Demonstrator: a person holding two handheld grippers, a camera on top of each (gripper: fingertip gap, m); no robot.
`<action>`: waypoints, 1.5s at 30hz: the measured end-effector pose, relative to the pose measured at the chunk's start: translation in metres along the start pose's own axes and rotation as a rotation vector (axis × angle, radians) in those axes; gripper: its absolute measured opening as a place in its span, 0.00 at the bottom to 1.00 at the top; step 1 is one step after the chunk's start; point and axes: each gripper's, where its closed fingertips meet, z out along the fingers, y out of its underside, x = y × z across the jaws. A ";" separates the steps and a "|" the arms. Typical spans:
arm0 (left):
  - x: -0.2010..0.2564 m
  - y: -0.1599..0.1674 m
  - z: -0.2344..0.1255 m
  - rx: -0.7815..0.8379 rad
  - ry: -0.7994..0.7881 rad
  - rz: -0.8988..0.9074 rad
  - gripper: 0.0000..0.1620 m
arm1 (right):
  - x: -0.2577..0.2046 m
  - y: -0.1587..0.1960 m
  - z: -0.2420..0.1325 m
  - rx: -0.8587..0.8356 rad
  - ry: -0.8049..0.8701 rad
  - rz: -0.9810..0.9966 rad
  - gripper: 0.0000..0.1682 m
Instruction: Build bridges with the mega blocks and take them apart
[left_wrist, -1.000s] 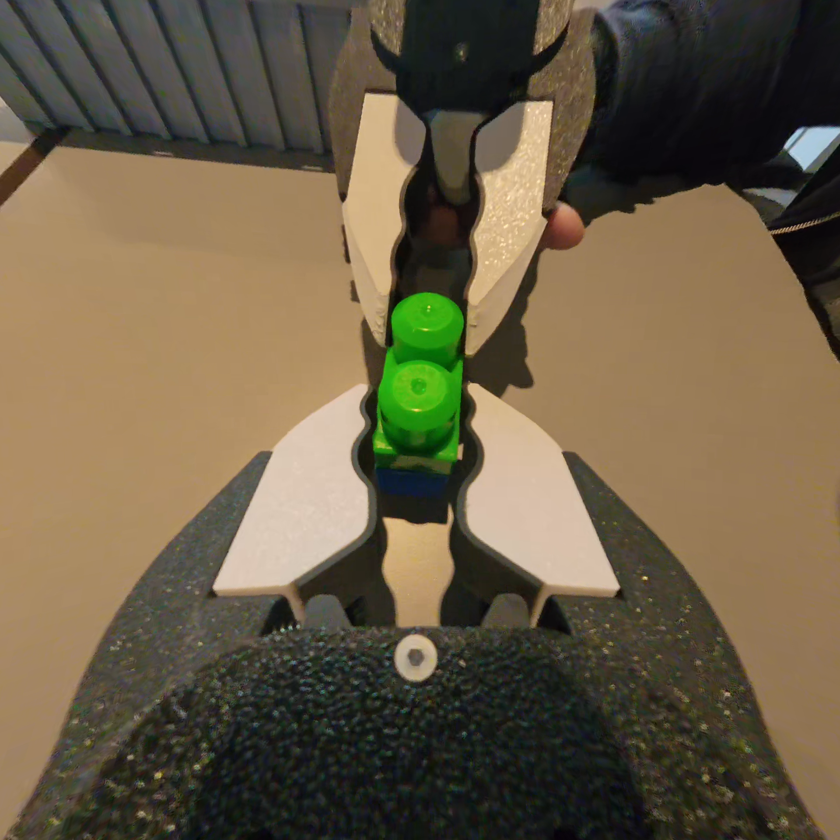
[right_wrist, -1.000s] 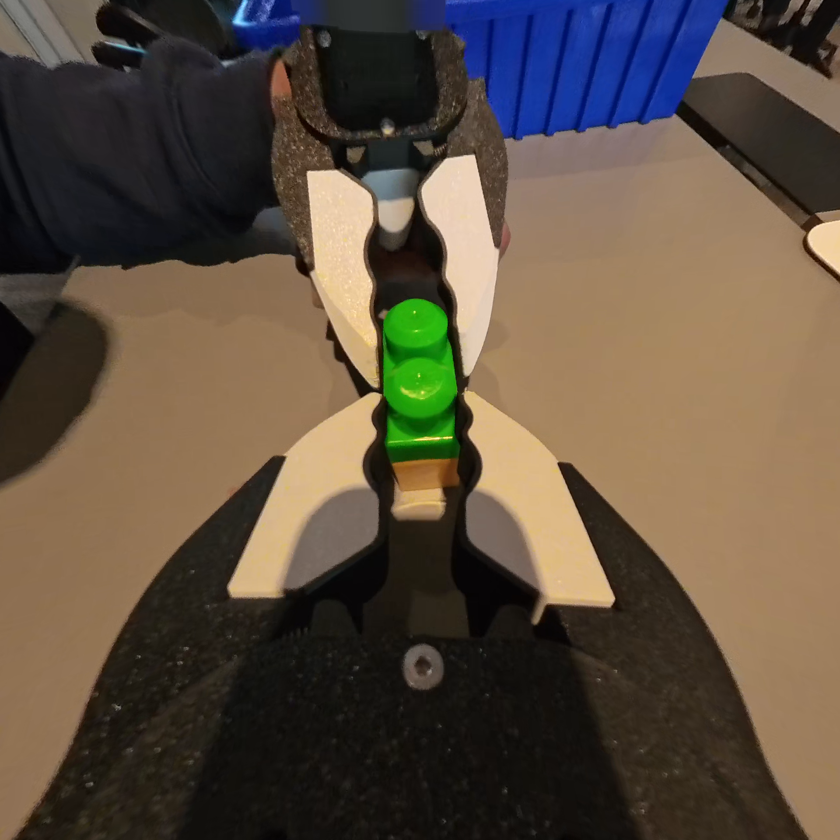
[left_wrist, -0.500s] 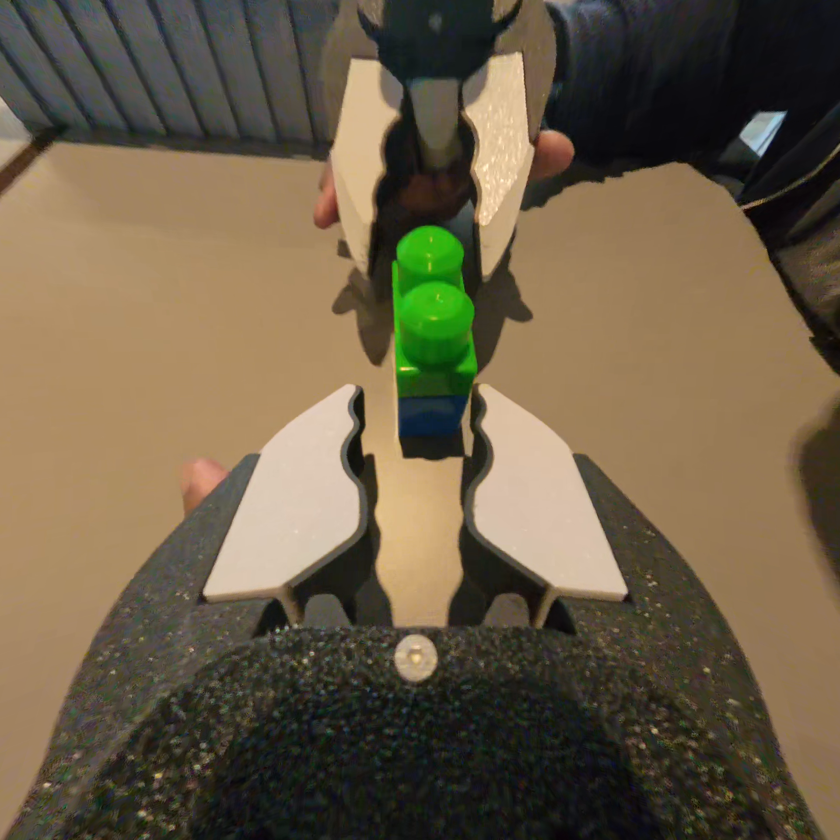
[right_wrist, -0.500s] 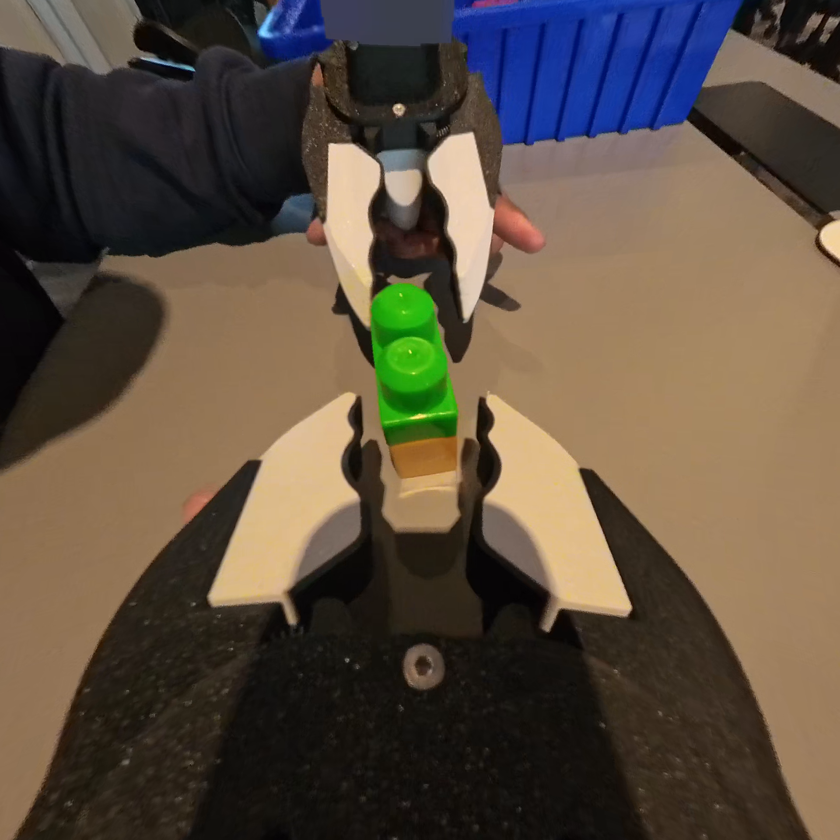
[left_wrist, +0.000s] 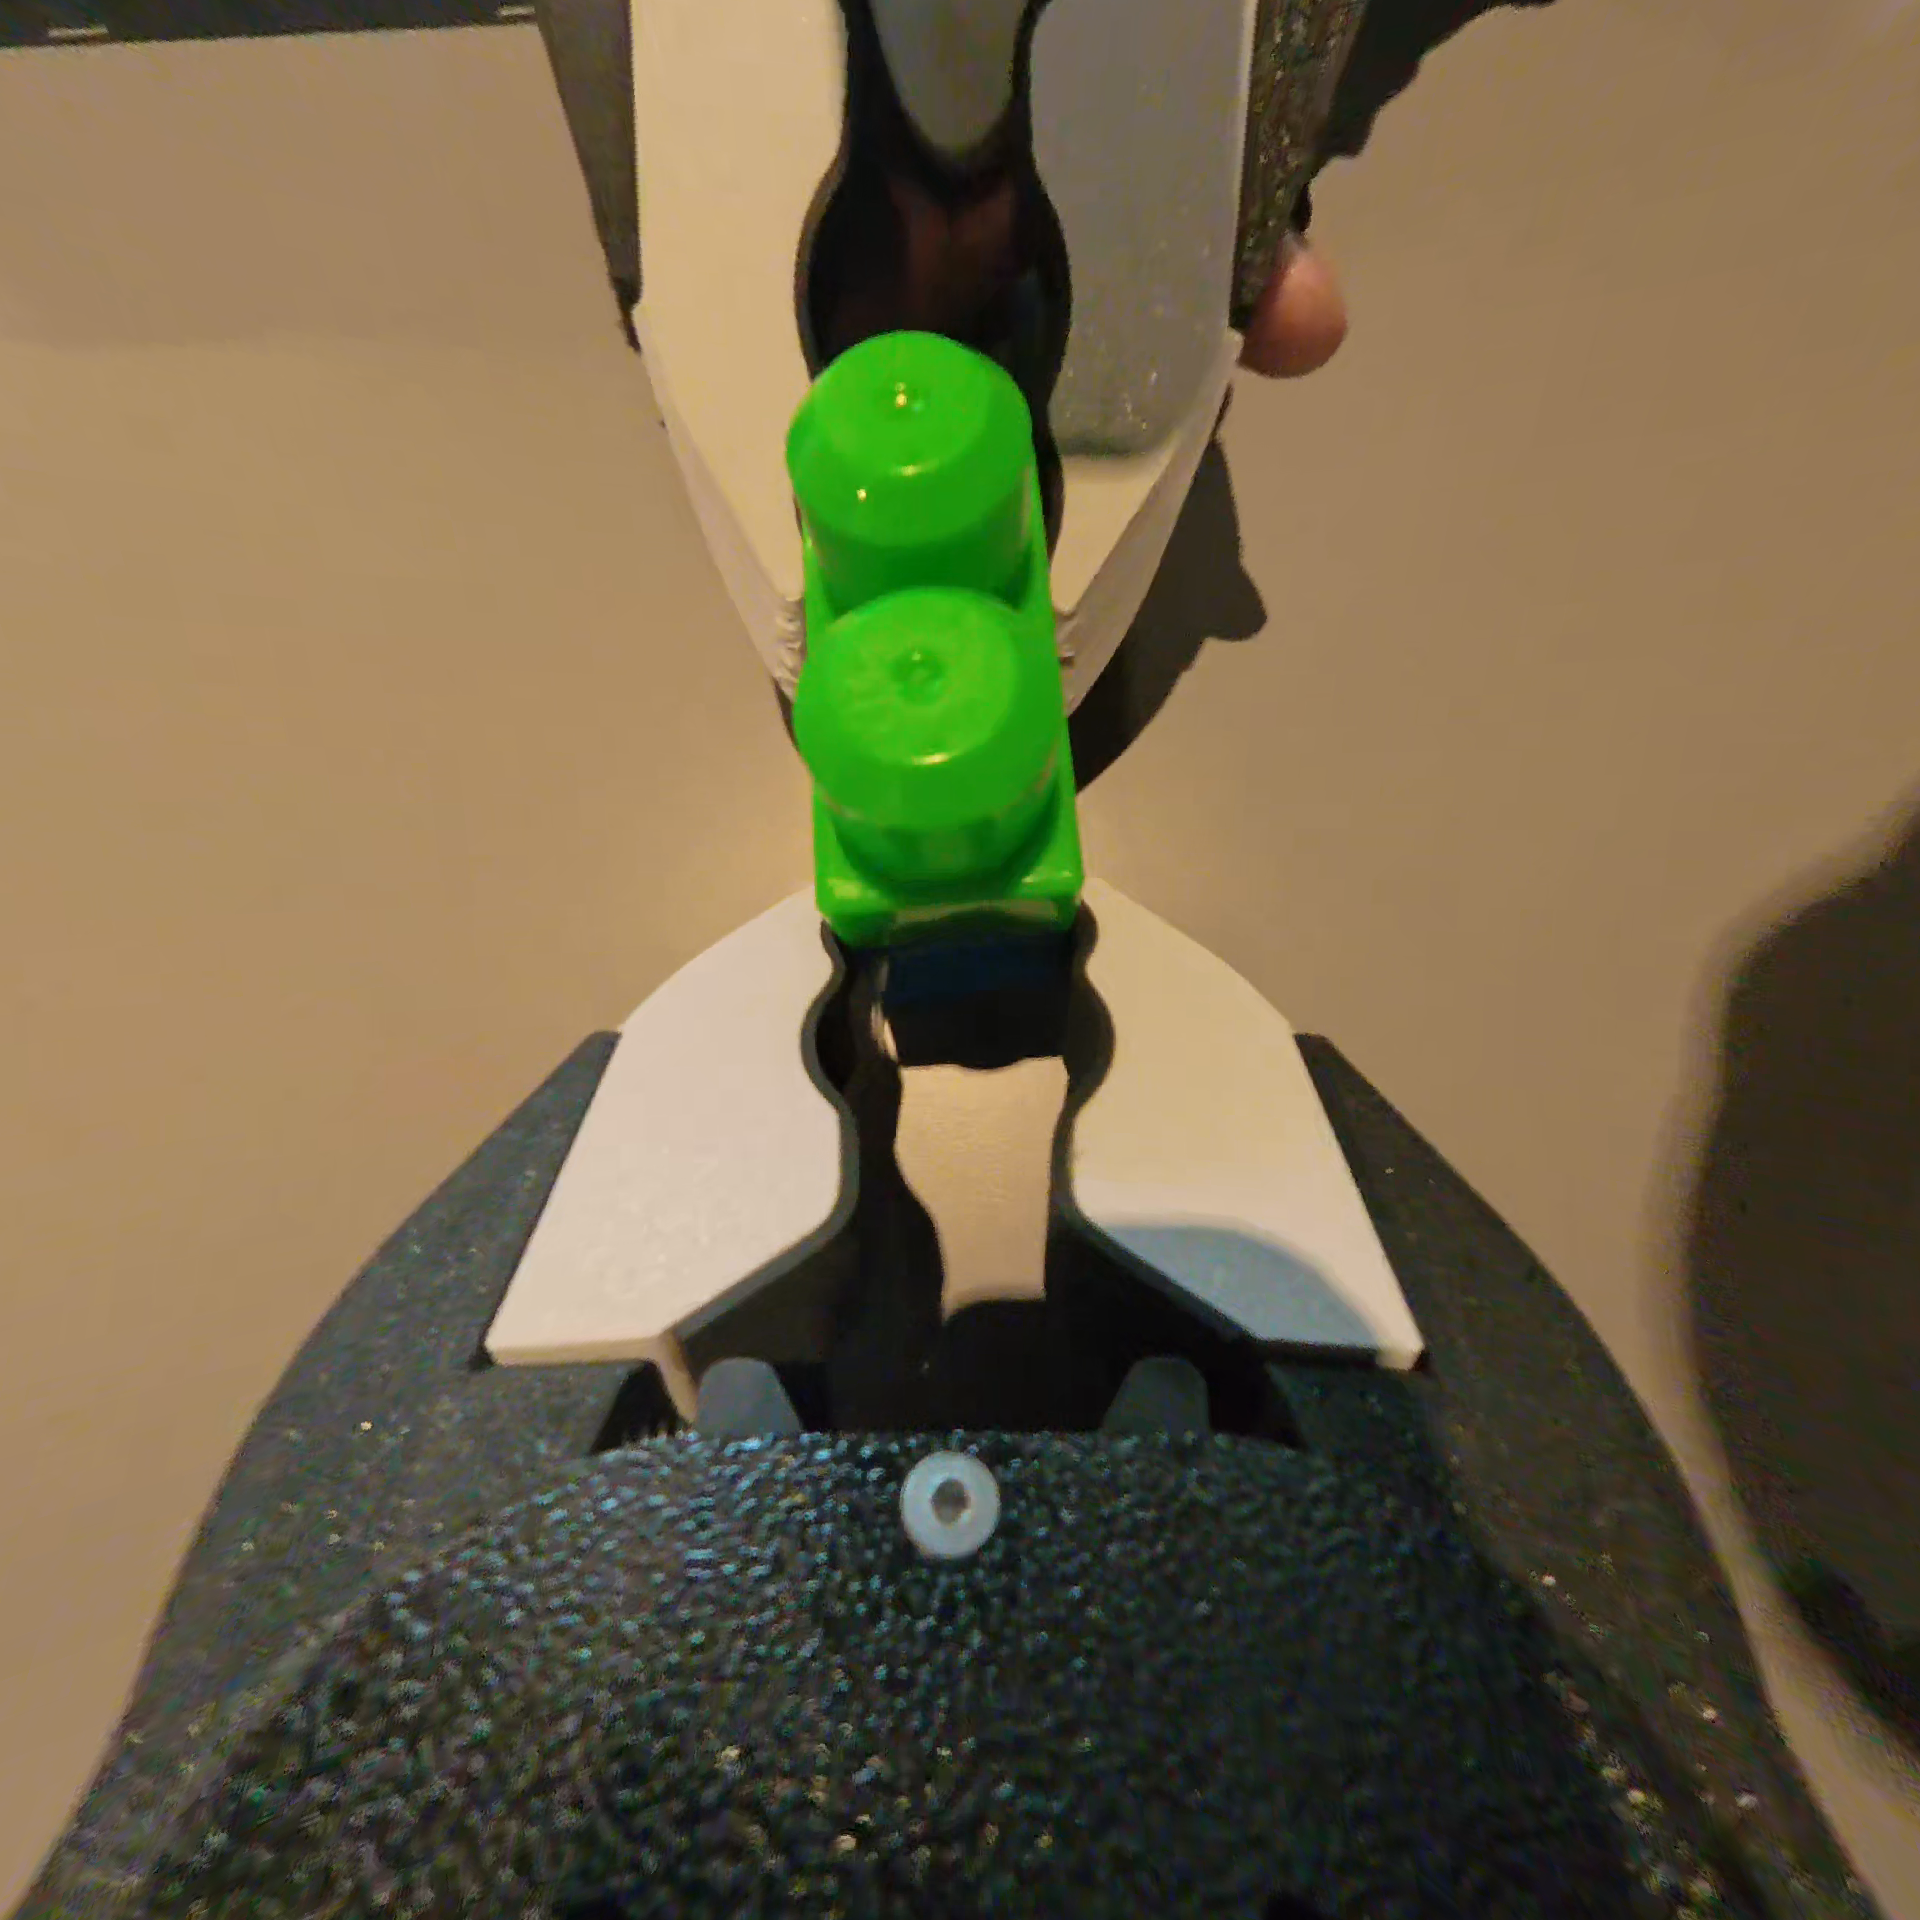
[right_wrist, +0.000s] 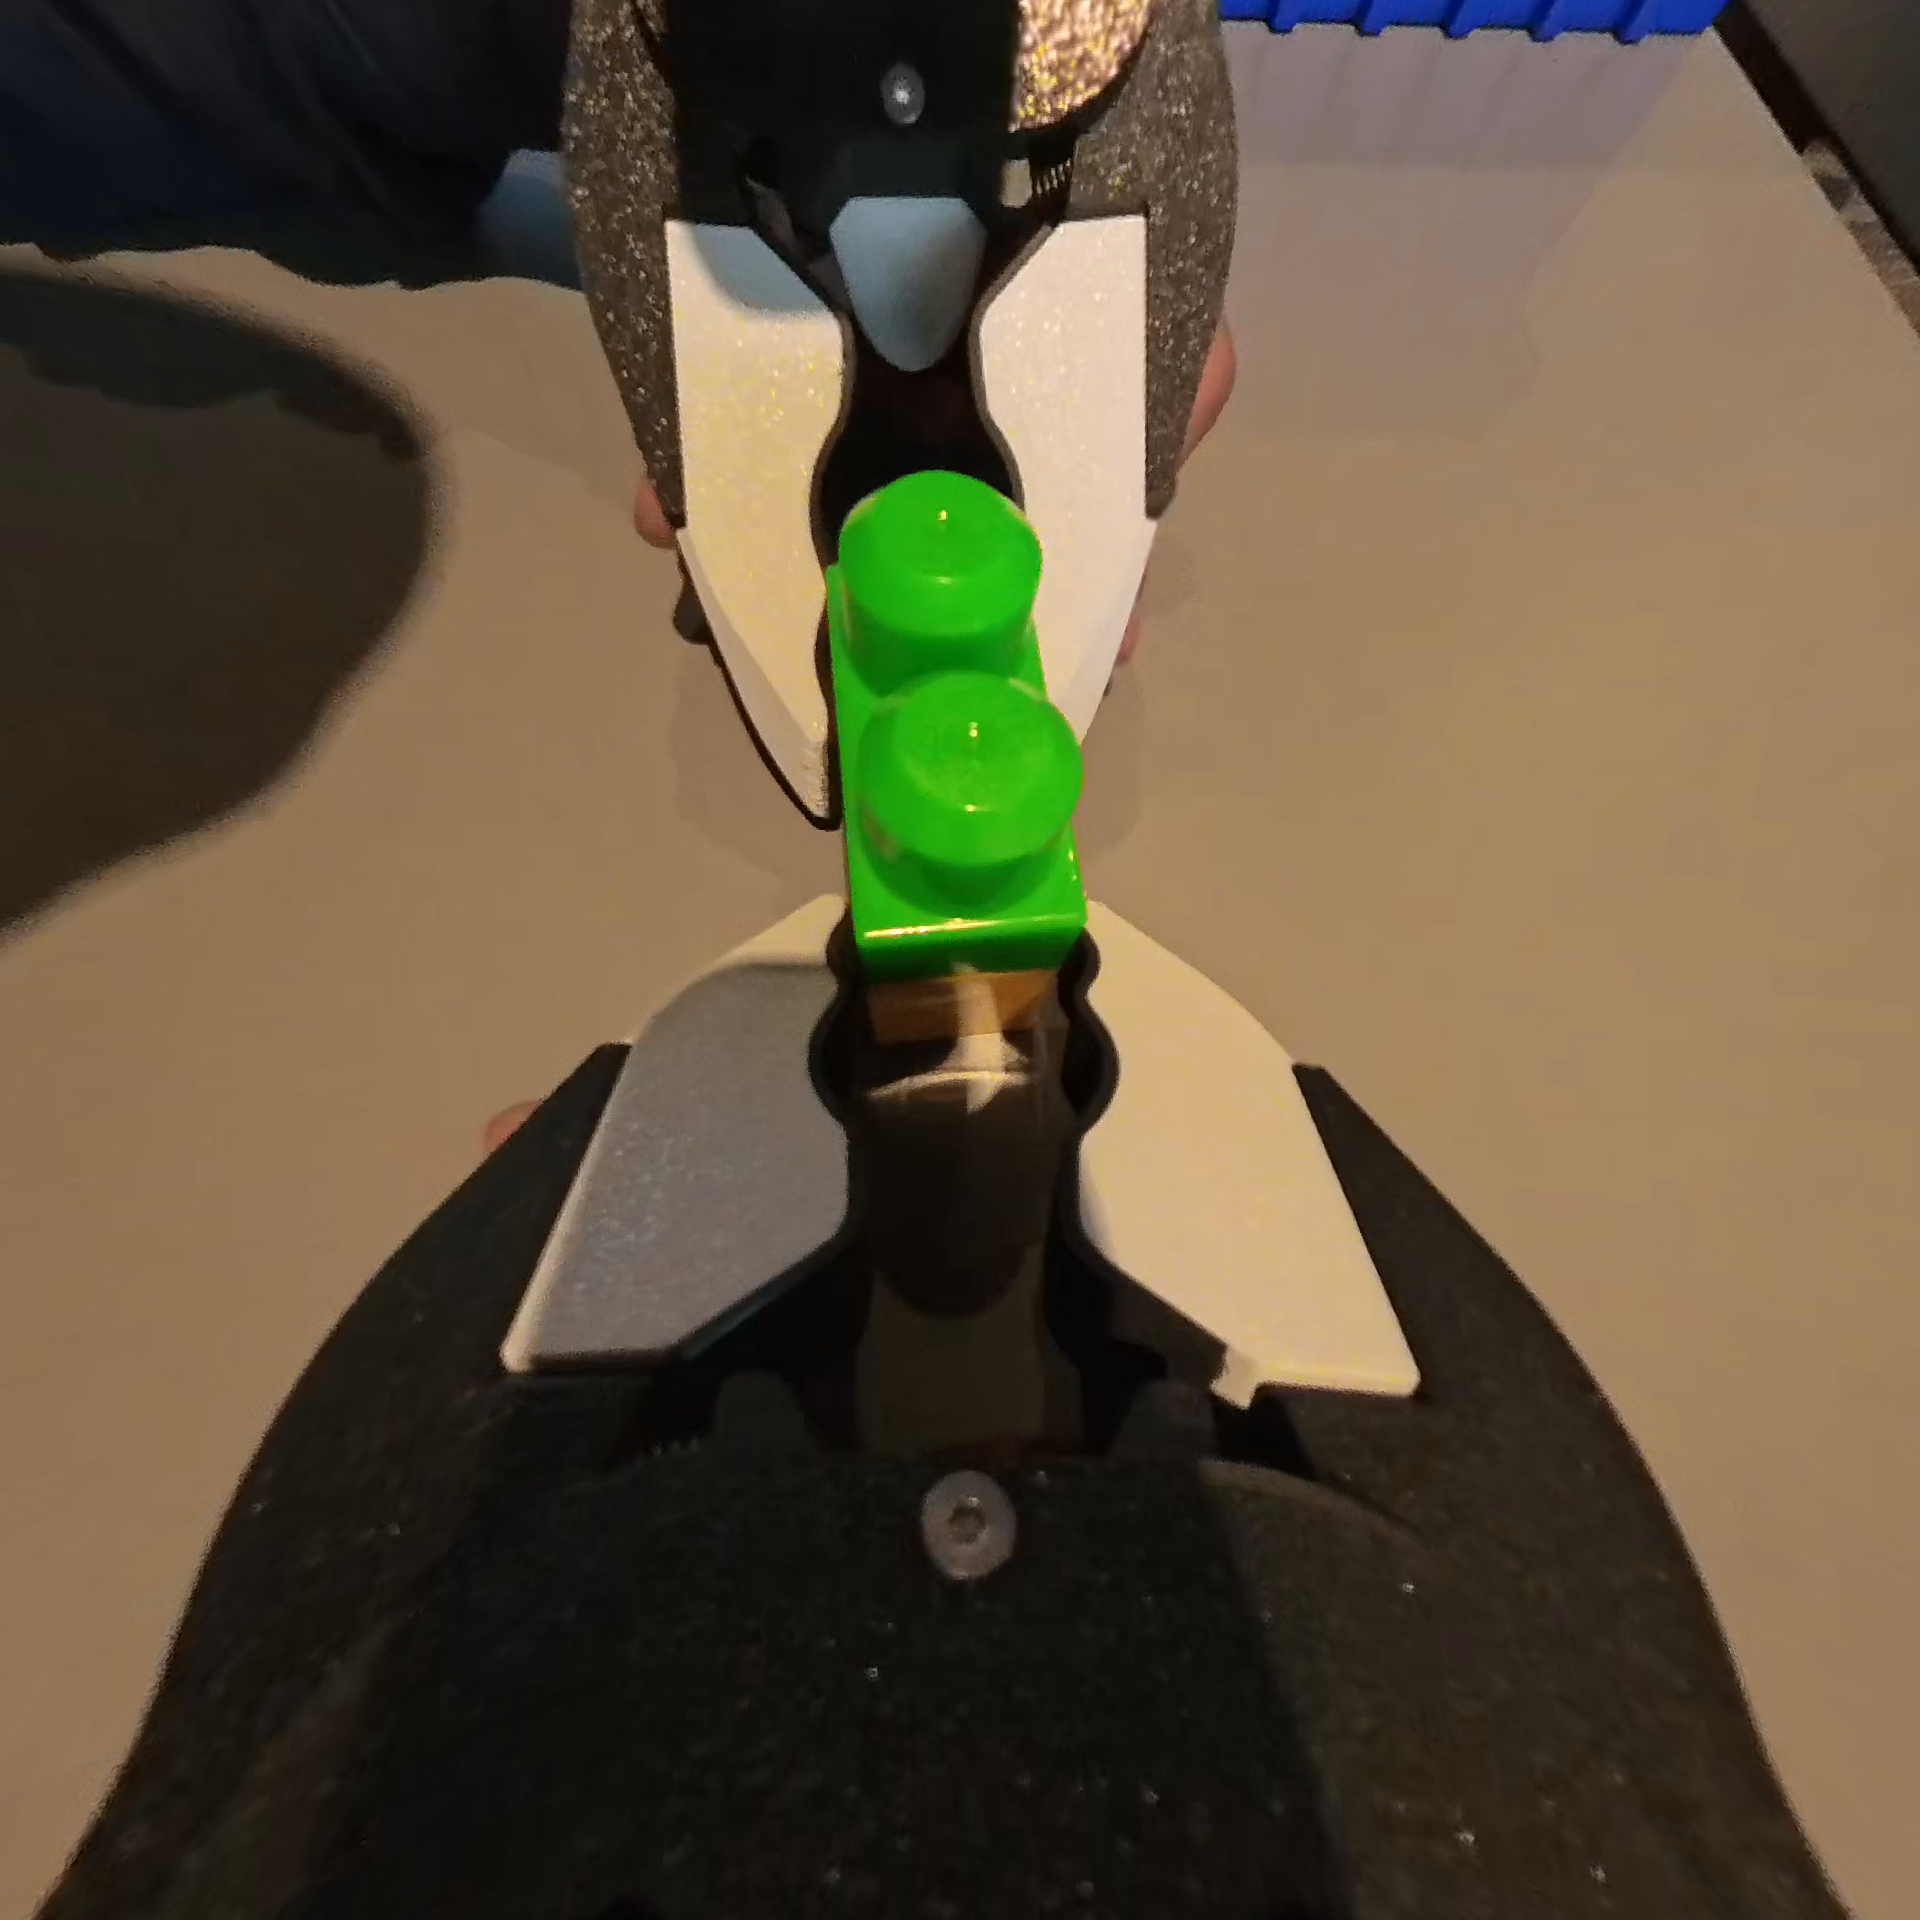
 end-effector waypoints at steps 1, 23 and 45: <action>0.000 0.000 0.000 -0.001 0.000 -0.004 0.22 | 0.000 0.000 0.000 -0.002 0.004 0.013 0.22; 0.014 -0.019 -0.032 0.230 0.087 -0.017 0.28 | -0.018 -0.018 -0.012 0.157 -0.097 -0.038 0.33; 0.011 -0.028 -0.025 0.258 0.054 0.030 0.22 | -0.015 -0.019 -0.004 0.133 -0.065 -0.039 0.24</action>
